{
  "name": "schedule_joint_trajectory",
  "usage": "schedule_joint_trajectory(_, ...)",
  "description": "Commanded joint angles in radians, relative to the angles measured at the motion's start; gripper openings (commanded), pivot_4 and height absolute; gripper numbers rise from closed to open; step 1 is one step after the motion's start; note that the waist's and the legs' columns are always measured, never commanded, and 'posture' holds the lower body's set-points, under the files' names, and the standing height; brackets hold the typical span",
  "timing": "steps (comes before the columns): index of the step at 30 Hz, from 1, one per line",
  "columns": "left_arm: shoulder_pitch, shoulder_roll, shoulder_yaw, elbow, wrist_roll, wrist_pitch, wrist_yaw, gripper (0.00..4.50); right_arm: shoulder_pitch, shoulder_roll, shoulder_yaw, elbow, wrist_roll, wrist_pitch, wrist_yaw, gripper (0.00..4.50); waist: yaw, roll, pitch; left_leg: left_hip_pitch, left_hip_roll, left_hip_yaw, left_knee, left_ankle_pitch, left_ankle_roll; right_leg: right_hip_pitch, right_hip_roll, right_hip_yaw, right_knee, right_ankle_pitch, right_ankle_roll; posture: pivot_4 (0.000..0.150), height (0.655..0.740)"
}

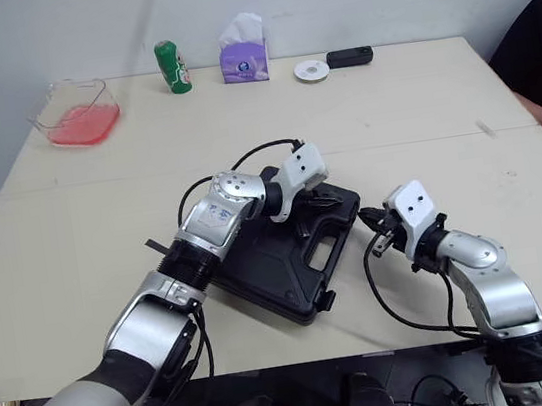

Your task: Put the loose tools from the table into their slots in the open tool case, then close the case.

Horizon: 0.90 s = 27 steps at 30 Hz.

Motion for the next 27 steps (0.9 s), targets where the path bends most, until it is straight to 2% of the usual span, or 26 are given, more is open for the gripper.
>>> schedule_joint_trajectory(1, 0.077, 0.014, -0.084, 0.093, 0.086, 0.072, 0.004, 0.04, -0.039, 0.014, 0.022, -0.048, 0.049, 0.007, 0.041, 0.0, 0.0, 0.0, 0.0, 0.0, 0.0, 0.0, 0.0, 0.0, 0.0, 0.0, 0.0, 0.0, 0.0, 0.0, 0.0, 0.15, 0.74)
schedule_joint_trajectory(6, 0.088, 0.019, -0.089, 0.097, 0.09, 0.078, 0.001, 0.04, -0.048, 0.017, 0.032, -0.062, 0.046, 0.034, 0.05, 0.0, -0.001, 0.0, -0.001, 0.002, 0.001, 0.0, 0.0, 0.0, -0.001, 0.001, 0.0, 0.0, 0.0, 0.0, 0.0, 0.15, 0.74)
schedule_joint_trajectory(10, 0.102, 0.034, -0.093, 0.092, 0.101, 0.058, 0.011, 0.04, -0.049, 0.003, 0.03, -0.065, 0.034, 0.041, 0.056, 0.0, -0.001, -0.001, -0.001, 0.01, 0.001, 0.003, -0.005, -0.001, -0.002, 0.006, -0.001, 0.002, -0.005, -0.001, -0.002, 0.15, 0.74)
schedule_joint_trajectory(15, 0.103, 0.043, -0.044, 0.029, 0.074, 0.016, 0.049, 0.04, -0.019, -0.048, -0.001, -0.076, 0.032, 0.049, 0.075, 0.0, 0.0, -0.001, -0.002, 0.013, 0.002, 0.005, -0.009, -0.001, -0.002, 0.006, -0.001, 0.003, -0.005, -0.001, -0.002, 0.15, 0.74)
schedule_joint_trajectory(21, 0.143, 0.065, 0.063, -0.221, -0.038, -0.016, 0.004, 0.04, 0.084, -0.116, -0.08, -0.112, 0.052, -0.009, 0.131, 0.0, 0.006, 0.002, 0.0, 0.011, 0.001, 0.004, -0.011, -0.001, -0.003, 0.004, -0.001, 0.002, -0.006, -0.001, -0.003, 0.15, 0.74)
schedule_joint_trajectory(25, 0.173, 0.091, 0.126, -0.423, -0.15, -0.068, -0.082, 0.04, 0.158, -0.139, -0.144, -0.119, 0.073, -0.072, 0.16, 0.0, 0.013, 0.005, 0.003, 0.006, 0.001, 0.004, -0.011, 0.0, -0.002, 0.001, -0.001, 0.001, -0.006, -0.001, -0.002, 0.15, 0.74)
schedule_joint_trajectory(27, 0.211, 0.148, 0.131, -0.568, -0.209, -0.071, -0.169, 0.04, 0.203, -0.153, -0.174, -0.132, 0.112, -0.112, 0.223, 0.0, 0.02, 0.005, 0.003, -0.002, 0.0, 0.004, -0.01, 0.0, -0.001, -0.006, 0.0, 0.0, -0.005, -0.001, -0.002, 0.15, 0.74)
